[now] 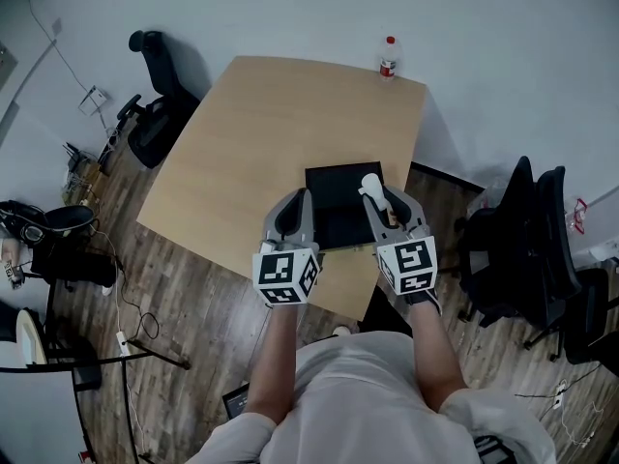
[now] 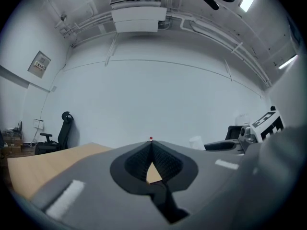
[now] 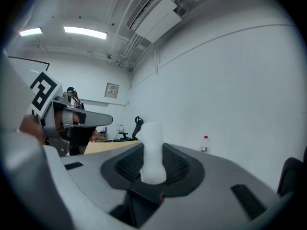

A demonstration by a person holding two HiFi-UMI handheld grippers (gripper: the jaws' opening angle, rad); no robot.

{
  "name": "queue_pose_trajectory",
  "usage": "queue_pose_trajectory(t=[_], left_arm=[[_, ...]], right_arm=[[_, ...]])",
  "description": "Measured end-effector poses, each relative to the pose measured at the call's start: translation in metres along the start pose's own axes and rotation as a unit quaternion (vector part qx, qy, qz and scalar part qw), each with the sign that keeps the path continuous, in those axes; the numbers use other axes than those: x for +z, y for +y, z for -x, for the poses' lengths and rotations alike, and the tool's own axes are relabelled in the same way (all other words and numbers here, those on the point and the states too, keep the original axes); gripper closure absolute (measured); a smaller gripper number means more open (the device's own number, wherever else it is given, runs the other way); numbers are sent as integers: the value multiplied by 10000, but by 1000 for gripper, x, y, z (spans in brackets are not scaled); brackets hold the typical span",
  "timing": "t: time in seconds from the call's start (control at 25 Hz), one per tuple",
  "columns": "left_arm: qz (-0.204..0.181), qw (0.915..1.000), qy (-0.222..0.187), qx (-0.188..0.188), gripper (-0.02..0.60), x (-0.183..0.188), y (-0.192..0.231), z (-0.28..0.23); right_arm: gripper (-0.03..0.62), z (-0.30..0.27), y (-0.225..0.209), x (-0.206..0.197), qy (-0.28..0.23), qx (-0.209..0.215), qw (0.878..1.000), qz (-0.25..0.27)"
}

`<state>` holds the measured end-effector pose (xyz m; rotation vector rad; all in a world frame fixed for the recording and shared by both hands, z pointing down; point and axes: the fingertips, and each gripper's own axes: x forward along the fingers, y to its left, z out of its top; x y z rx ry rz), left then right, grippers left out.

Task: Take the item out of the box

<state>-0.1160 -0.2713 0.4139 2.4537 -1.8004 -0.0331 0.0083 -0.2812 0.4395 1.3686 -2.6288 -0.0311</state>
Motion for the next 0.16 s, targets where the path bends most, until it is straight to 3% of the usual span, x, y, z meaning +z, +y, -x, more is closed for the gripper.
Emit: queue_pose_trajectory(t=[0.16], left_arm=[[49, 9998, 192, 66, 572, -20, 10, -15]], right_arm=[[470, -19, 1, -19, 139, 195, 9997, -30]])
